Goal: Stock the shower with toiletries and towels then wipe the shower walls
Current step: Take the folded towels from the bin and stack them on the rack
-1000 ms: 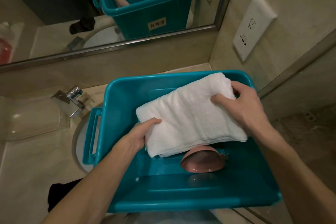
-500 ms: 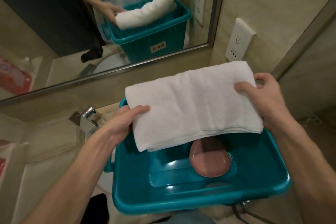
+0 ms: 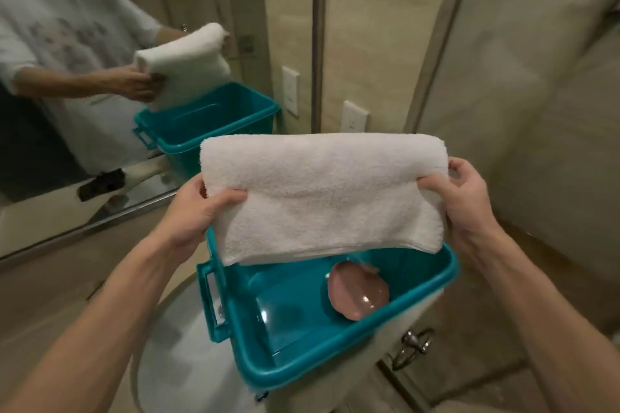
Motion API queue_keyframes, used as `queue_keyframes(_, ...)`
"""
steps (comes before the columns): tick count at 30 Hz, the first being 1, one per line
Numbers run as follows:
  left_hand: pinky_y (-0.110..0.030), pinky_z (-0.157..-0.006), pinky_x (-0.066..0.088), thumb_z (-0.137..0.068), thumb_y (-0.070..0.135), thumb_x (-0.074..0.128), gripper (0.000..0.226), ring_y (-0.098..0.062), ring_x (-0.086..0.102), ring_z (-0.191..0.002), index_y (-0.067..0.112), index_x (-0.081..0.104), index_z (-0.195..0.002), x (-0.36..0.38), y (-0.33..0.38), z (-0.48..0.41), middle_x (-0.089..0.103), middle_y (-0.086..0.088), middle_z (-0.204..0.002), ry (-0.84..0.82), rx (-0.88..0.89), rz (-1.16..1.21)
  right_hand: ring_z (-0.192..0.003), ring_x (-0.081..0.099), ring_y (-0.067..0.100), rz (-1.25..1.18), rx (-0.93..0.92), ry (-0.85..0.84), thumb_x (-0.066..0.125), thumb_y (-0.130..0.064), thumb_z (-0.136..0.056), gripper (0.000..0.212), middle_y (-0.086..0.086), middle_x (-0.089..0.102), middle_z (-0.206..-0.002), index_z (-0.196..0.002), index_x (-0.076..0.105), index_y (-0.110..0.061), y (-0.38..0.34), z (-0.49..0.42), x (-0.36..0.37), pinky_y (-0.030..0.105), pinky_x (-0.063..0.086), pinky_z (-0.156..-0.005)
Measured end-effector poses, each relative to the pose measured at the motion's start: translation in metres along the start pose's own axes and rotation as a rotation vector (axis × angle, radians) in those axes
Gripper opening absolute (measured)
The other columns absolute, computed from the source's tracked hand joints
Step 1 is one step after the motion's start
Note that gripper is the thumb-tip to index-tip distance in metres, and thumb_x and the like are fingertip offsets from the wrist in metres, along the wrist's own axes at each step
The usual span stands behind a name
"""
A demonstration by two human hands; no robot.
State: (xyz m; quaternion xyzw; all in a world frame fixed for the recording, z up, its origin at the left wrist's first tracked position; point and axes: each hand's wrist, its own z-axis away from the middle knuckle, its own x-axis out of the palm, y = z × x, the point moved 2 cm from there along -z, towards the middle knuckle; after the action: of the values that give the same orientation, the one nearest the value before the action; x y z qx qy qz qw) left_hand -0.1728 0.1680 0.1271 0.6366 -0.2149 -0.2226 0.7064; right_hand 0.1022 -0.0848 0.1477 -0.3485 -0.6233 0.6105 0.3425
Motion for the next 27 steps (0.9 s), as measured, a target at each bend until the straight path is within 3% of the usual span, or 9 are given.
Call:
queue_keyframes(3, -0.033, -0.081, 0.056, -0.08, 0.004, 0.076, 0.039, -0.019, 0.073, -0.097, 0.019, 0.062, -0.113, -0.004, 0.015, 0.023, 0.076, 0.002, -0.105, -0.119, 0.059, 0.017, -0.072, 0.072, 0.012, -0.015, -0.077, 0.072, 0.073, -0.001, -0.083, 0.043, 0.0, 0.074, -0.087, -0.121, 0.051, -0.007, -0.02, 0.053, -0.016, 0.033, 0.058, -0.062)
queue_keyframes(6, -0.037, -0.086, 0.057, -0.076, 0.014, 0.082, 0.048, -0.022, 0.072, -0.103, 0.018, 0.063, -0.12, -0.001, 0.028, 0.044, 0.074, -0.002, -0.114, -0.247, 0.106, 0.024, -0.065, 0.069, 0.007, 0.015, -0.159, 0.167, 0.072, 0.003, -0.085, 0.037, 0.005, 0.07, -0.086, -0.115, 0.05, -0.005, -0.041, 0.108, -0.036, 0.024, 0.056, -0.054)
queue_keyframes(9, -0.04, -0.085, 0.057, -0.068, 0.029, 0.089, 0.058, -0.024, 0.072, -0.102, 0.017, 0.065, -0.12, 0.02, 0.044, 0.059, 0.073, -0.005, -0.114, -0.392, 0.118, 0.034, -0.066, 0.069, 0.012, 0.024, -0.24, 0.295, 0.073, 0.001, -0.085, 0.036, 0.002, 0.072, -0.08, -0.113, 0.052, -0.004, -0.063, 0.164, -0.065, 0.029, 0.057, -0.057)
queue_keyframes(13, -0.035, -0.079, 0.062, -0.083, 0.023, 0.072, 0.041, -0.027, 0.072, -0.101, 0.009, 0.064, -0.121, 0.074, 0.063, 0.086, 0.074, -0.01, -0.114, -0.59, 0.152, 0.094, -0.069, 0.068, 0.016, 0.044, -0.349, 0.452, 0.074, -0.002, -0.085, 0.04, -0.002, 0.074, -0.076, -0.118, 0.051, -0.005, -0.095, 0.242, -0.107, 0.034, 0.058, -0.059)
queue_keyframes(17, -0.044, -0.085, 0.06, -0.088, 0.025, 0.072, 0.043, -0.034, 0.07, -0.104, 0.007, 0.061, -0.126, 0.143, 0.074, 0.124, 0.07, -0.016, -0.119, -0.806, 0.16, 0.107, -0.065, 0.07, 0.015, 0.071, -0.419, 0.613, 0.074, -0.006, -0.087, 0.036, 0.003, 0.077, -0.08, -0.112, 0.053, -0.019, -0.12, 0.327, -0.15, 0.031, 0.057, -0.055)
queue_keyframes(19, -0.039, -0.079, 0.061, -0.082, 0.025, 0.076, 0.045, -0.029, 0.07, -0.099, 0.008, 0.063, -0.122, 0.177, 0.081, 0.152, 0.073, -0.013, -0.113, -0.879, 0.182, 0.131, -0.066, 0.07, 0.014, 0.102, -0.453, 0.713, 0.074, -0.008, -0.086, 0.036, 0.001, 0.077, -0.08, -0.114, 0.053, -0.019, -0.128, 0.37, -0.172, 0.031, 0.057, -0.056)
queue_keyframes(23, -0.032, -0.073, 0.061, -0.061, 0.042, 0.09, 0.074, -0.023, 0.071, -0.096, 0.011, 0.064, -0.122, 0.233, 0.085, 0.209, 0.073, -0.01, -0.114, -1.027, 0.201, 0.156, -0.062, 0.066, 0.009, 0.106, -0.46, 0.865, 0.071, -0.002, -0.088, 0.038, -0.003, 0.074, -0.075, -0.118, 0.051, -0.014, -0.139, 0.453, -0.202, 0.027, 0.055, -0.052)
queue_keyframes(25, -0.032, -0.072, 0.061, -0.069, 0.033, 0.084, 0.061, -0.023, 0.072, -0.094, 0.01, 0.064, -0.122, 0.262, 0.083, 0.246, 0.07, -0.016, -0.119, -1.11, 0.181, 0.191, -0.065, 0.067, 0.011, 0.138, -0.461, 0.951, 0.071, -0.003, -0.088, 0.037, -0.001, 0.075, -0.078, -0.117, 0.051, -0.014, -0.143, 0.503, -0.219, 0.028, 0.055, -0.052)
queue_keyframes(27, -0.034, -0.074, 0.062, -0.063, 0.035, 0.088, 0.066, -0.025, 0.072, -0.095, 0.01, 0.065, -0.12, 0.286, 0.08, 0.284, 0.07, -0.017, -0.119, -1.184, 0.184, 0.212, -0.069, 0.069, 0.013, 0.191, -0.453, 1.032, 0.072, -0.005, -0.087, 0.036, -0.002, 0.076, -0.082, -0.115, 0.052, -0.016, -0.146, 0.551, -0.236, 0.03, 0.057, -0.056)
